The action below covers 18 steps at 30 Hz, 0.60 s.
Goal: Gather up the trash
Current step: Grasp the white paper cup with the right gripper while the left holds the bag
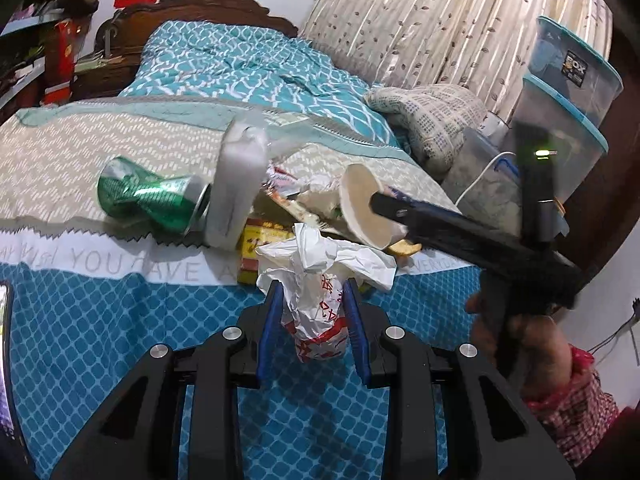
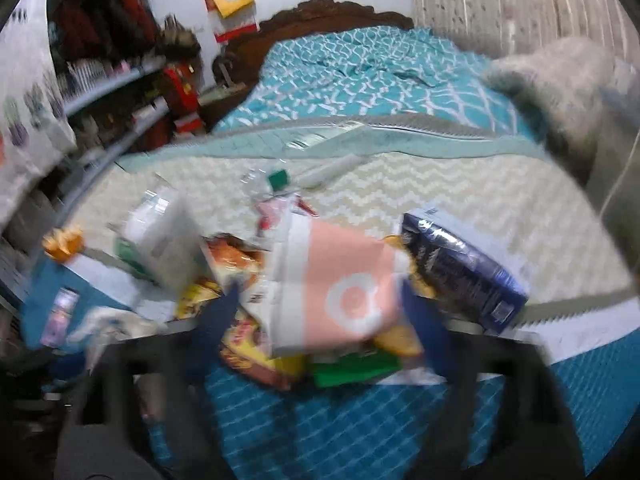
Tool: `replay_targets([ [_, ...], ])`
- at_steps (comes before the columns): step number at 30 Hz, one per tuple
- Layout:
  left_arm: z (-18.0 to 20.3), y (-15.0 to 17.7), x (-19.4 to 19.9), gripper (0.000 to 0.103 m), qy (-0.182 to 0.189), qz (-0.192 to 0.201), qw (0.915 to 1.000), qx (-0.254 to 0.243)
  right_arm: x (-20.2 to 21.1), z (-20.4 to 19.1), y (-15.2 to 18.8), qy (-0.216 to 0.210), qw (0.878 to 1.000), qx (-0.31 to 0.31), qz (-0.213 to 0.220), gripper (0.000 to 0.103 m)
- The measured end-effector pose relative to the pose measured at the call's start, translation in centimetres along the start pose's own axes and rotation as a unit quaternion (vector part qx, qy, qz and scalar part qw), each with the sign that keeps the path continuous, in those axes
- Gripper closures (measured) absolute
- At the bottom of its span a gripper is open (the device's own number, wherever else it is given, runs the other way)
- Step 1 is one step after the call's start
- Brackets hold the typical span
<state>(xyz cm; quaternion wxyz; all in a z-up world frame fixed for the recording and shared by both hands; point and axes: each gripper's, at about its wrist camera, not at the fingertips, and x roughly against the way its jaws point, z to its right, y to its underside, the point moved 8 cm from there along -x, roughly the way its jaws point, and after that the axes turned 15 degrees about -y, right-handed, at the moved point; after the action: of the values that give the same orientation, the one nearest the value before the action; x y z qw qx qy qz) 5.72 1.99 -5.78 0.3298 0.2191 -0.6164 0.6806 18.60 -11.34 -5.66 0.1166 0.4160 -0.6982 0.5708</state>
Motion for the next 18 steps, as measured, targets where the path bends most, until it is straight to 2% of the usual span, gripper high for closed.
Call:
replay_targets([
  [2, 0.8, -0.2, 0.2, 0.074, 0.007, 0.003, 0.9999, -0.010, 0.5, 1.3, 0.4, -0.017, 0.999, -0.030, 0.001, 0.077],
  [5, 2.0, -0.5, 0.2, 0.074, 0.018, 0.004, 0.9996, -0.023, 3.0, 3.7, 1.2, -0.016, 0.998, -0.057, 0.024, 0.087],
  [10, 5.7, -1.1, -0.7, 0.074, 0.046, -0.004, 0.9976, -0.052, 8.0, 8.4, 3.1, -0.022, 0.990, -0.127, 0.064, 0.088],
  [16, 12.4, -1.7, -2.7, 0.074, 0.087, -0.023, 0.9915, -0.094, 13.1, 15.0, 6.0, -0.038, 0.965, -0.234, 0.113, 0.088],
  [18, 14.1, -2.0, -3.6, 0.074, 0.091, -0.034, 0.9899, -0.103, 14.0, 15.6, 6.5, -0.036, 0.963, -0.240, 0.118, 0.087],
])
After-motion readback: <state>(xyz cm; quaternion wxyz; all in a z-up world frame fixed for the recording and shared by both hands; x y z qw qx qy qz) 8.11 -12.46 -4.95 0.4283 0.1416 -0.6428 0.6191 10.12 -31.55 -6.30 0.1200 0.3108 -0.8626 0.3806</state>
